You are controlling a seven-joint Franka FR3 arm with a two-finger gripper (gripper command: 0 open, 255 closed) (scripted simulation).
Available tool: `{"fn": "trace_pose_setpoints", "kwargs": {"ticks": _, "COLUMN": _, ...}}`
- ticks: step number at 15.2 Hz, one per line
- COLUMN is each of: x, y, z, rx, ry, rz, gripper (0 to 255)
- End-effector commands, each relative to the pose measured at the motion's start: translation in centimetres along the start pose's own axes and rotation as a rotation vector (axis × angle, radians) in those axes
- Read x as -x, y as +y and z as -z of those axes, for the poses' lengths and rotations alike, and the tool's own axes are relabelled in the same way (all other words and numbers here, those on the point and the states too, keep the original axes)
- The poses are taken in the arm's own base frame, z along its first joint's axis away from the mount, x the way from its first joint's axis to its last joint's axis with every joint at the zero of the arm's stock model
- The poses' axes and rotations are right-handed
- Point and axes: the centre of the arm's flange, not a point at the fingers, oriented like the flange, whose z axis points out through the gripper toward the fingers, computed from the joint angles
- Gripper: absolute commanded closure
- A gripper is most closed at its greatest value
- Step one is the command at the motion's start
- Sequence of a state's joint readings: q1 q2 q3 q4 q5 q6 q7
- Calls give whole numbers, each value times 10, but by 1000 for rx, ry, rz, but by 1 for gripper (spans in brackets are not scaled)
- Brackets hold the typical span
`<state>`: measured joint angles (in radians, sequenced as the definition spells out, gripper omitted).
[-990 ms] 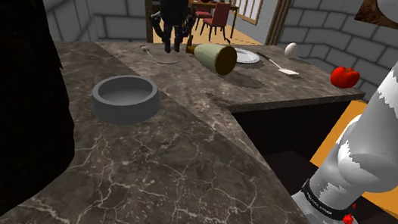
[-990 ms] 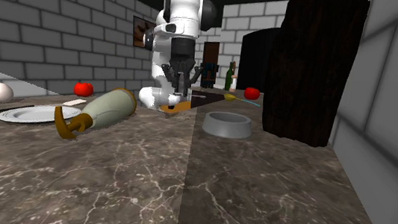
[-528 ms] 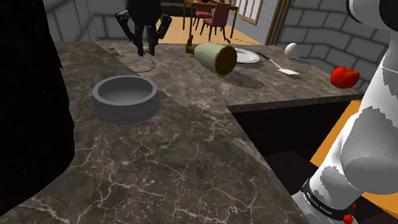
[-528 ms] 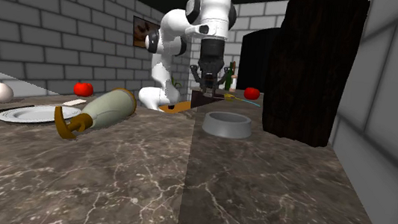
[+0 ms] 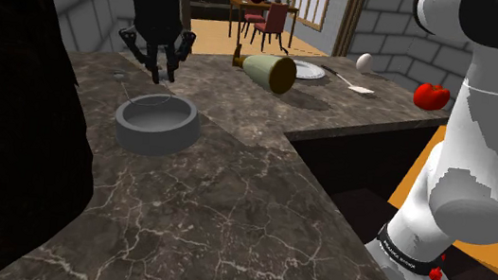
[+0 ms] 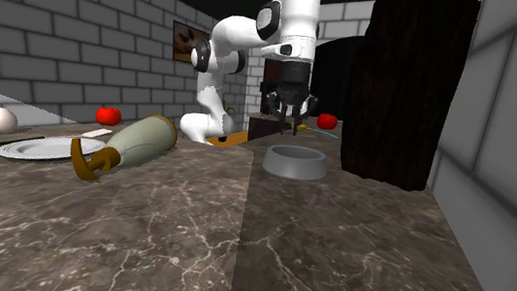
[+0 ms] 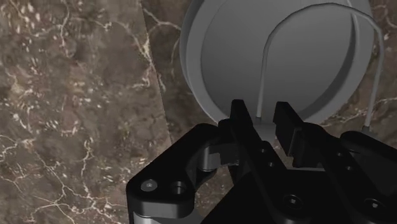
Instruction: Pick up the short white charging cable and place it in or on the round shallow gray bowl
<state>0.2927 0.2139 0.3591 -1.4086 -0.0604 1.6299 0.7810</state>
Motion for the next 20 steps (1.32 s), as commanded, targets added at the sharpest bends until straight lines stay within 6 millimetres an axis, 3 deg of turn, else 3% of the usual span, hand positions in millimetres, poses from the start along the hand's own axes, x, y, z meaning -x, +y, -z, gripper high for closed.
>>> {"fn": "trace_pose_setpoints", "kwargs": {"ticks": 1, "x": 0, "y": 1, "z": -11, "rx": 0, "ry": 0, "rz": 0, "gripper": 255}}
{"fn": "trace_pose_setpoints", "kwargs": {"ticks": 9, "x": 0, "y": 2, "z": -54, "rx": 0, "ry": 0, "rz": 0, "gripper": 255}}
{"fn": "trace_pose_setpoints", "kwargs": {"ticks": 17, "x": 0, "y": 2, "z": -54, "rx": 0, "ry": 0, "rz": 0, "gripper": 255}}
{"fn": "trace_pose_setpoints", "kwargs": {"ticks": 18, "x": 0, "y": 2, "z": -54, "rx": 0, "ry": 0, "rz": 0, "gripper": 0}}
{"fn": "trace_pose_setpoints", "kwargs": {"ticks": 20, "x": -1, "y": 2, "z": -55, "rx": 0, "ry": 0, "rz": 0, "gripper": 0}}
